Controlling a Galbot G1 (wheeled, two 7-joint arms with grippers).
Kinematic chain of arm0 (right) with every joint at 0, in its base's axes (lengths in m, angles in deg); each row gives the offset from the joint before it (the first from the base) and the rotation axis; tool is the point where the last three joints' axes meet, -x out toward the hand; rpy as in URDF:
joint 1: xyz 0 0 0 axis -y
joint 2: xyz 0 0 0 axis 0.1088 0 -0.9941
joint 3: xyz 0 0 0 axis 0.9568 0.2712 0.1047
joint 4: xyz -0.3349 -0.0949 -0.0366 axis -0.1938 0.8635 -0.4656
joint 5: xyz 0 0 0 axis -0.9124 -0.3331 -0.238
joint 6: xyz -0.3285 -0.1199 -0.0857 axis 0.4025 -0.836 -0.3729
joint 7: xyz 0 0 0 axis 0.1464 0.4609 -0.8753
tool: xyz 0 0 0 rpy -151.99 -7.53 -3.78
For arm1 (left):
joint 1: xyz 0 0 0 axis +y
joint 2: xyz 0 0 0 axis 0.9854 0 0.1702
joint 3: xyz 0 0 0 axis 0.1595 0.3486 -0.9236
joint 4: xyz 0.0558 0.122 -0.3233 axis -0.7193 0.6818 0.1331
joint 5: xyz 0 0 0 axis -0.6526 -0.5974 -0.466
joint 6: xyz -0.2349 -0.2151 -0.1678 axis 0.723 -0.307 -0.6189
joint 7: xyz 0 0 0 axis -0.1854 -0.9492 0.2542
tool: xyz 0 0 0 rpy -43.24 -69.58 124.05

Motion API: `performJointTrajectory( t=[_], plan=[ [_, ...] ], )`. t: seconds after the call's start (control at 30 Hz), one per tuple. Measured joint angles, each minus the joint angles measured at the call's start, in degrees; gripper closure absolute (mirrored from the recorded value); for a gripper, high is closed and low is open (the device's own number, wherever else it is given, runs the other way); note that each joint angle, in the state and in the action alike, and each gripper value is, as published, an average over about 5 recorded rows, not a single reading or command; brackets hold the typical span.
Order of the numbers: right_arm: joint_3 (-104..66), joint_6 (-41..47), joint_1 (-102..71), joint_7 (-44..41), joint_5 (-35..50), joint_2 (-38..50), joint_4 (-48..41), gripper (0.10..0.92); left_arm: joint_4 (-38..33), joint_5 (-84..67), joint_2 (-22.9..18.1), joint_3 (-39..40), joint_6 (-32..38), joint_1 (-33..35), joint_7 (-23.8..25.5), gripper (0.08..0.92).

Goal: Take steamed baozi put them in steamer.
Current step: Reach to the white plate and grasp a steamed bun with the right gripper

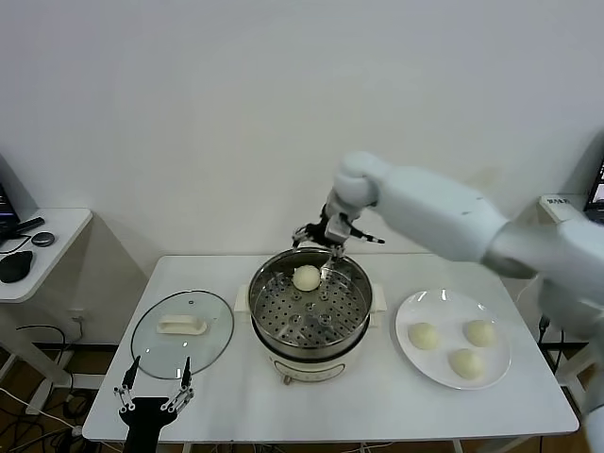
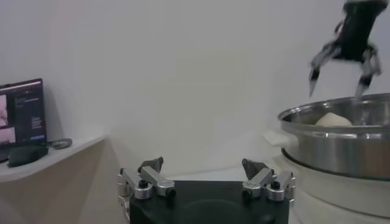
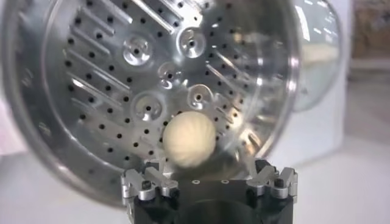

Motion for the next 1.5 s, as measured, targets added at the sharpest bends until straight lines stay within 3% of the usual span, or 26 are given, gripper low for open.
performJointTrajectory(
  t=[0.3, 0.6, 0.87, 1.5],
  plan=[
    [1.32, 19.70, -0.49, -0.60, 4.05, 18.75, 14.14, 0.203, -0.31, 0.44, 0.96, -0.06, -0.66, -0.31, 0.40, 0.177],
    [-6.55, 25.72, -13.81, -1.36, 0.28, 28.60, 16.45, 0.203, 0.29, 1.01, 0.80, 0.05, -0.14, -0.69, 0.60, 0.177],
    [-13.27, 26.95, -24.46, -1.21, -3.42, 29.10, 12.18, 0.203, 0.61, 1.77, 0.34, -0.22, -0.03, -0.42, 0.68, 0.177],
    [-21.16, 25.76, -35.66, 0.94, -7.25, 21.00, 1.26, 0.203, 1.14, 2.81, -0.46, -0.63, 0.63, 0.66, 0.68, 0.177]
  ],
)
